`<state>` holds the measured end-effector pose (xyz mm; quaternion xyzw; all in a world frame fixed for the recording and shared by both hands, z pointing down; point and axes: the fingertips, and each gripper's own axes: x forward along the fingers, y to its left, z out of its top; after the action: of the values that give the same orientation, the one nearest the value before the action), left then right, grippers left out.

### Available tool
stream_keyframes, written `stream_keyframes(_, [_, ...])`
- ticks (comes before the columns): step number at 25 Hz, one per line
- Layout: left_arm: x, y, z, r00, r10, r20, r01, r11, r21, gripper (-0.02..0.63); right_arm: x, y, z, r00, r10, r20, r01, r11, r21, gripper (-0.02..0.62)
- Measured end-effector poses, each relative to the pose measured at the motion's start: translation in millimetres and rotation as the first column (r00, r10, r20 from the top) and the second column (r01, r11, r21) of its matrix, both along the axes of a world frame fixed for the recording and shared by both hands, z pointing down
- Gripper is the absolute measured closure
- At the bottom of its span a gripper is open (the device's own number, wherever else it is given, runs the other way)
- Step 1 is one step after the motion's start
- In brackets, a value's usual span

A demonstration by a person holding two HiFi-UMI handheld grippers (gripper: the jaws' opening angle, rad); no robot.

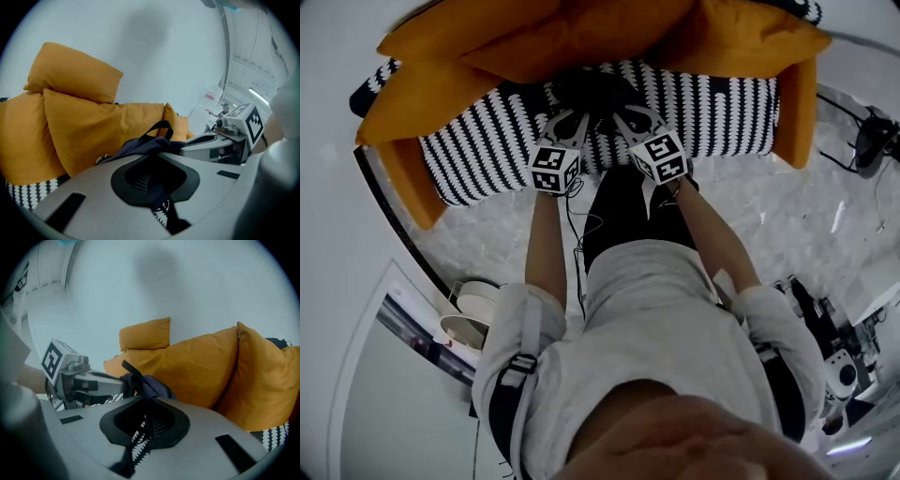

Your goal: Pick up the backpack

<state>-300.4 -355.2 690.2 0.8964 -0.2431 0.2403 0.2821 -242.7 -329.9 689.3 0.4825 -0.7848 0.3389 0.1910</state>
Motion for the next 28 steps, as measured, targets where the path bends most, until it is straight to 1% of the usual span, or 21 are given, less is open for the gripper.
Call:
stream_keyframes(2, [-3.2,13.5,-3.5,1.0,0.001,0.008,-0.001,1.0,-0.003,0.574,-5.6,11.6,-3.2,1.0,-0.012,0.005,0.012,1.0,-0.012,0.54])
stream_keyframes(5, [-5.8,26.2,-6.8,1.0,-0.027,0.016,0.027,1.0,-0.008,0.575,-11.9,24.7,-6.3,0.999,-0.034,0.015,0.034,0.999,-0.017,0.54])
stream_keyframes(9, [-5.1,29.2,-10.5,0.998,-0.065,-0.004,0.065,0.998,-0.006,0.577,-12.3,27.9,-10.3,0.999,-0.042,0.026,0.042,0.999,-0.003,0.543])
stream_keyframes(14, [-15.4,29.5,-19.1,0.998,-0.06,-0.016,0.061,0.998,0.022,0.578,-16.3,30.9,-15.3,0.998,-0.058,0.025,0.057,0.998,0.01,0.544])
stream_keyframes(17, [-24.7,31.5,-13.0,0.996,-0.085,-0.019,0.085,0.996,-0.016,0.577,-18.5,35.6,-14.7,0.998,-0.064,0.025,0.063,0.998,0.009,0.545])
stream_keyframes(21, [-32.7,31.0,-10.3,0.989,-0.124,-0.077,0.119,0.991,-0.068,0.577,-23.4,36.8,-14.2,0.997,-0.07,0.025,0.07,0.997,0.013,0.545])
stream_keyframes(24, [-37.3,31.9,-12.3,0.985,-0.146,-0.094,0.138,0.986,-0.089,0.576,-22.6,36.6,-15.3,0.997,-0.074,0.027,0.073,0.997,0.016,0.545])
stream_keyframes(25, [-37.4,33.0,-13.0,0.984,-0.149,-0.102,0.139,0.985,-0.099,0.57,-20.9,36.7,-15.9,0.997,-0.075,0.026,0.075,0.997,0.016,0.545])
stream_keyframes(27, [-34.3,36.2,-16.3,0.982,-0.136,-0.133,0.121,0.986,-0.114,0.489,-18.2,37.0,-16.5,0.996,-0.082,0.025,0.081,0.997,0.018,0.545])
stream_keyframes(28, [-32.1,37.4,-17.7,0.981,-0.123,-0.151,0.105,0.987,-0.121,0.436,-17.9,36.6,-16.3,0.996,-0.086,0.024,0.086,0.996,0.02,0.545])
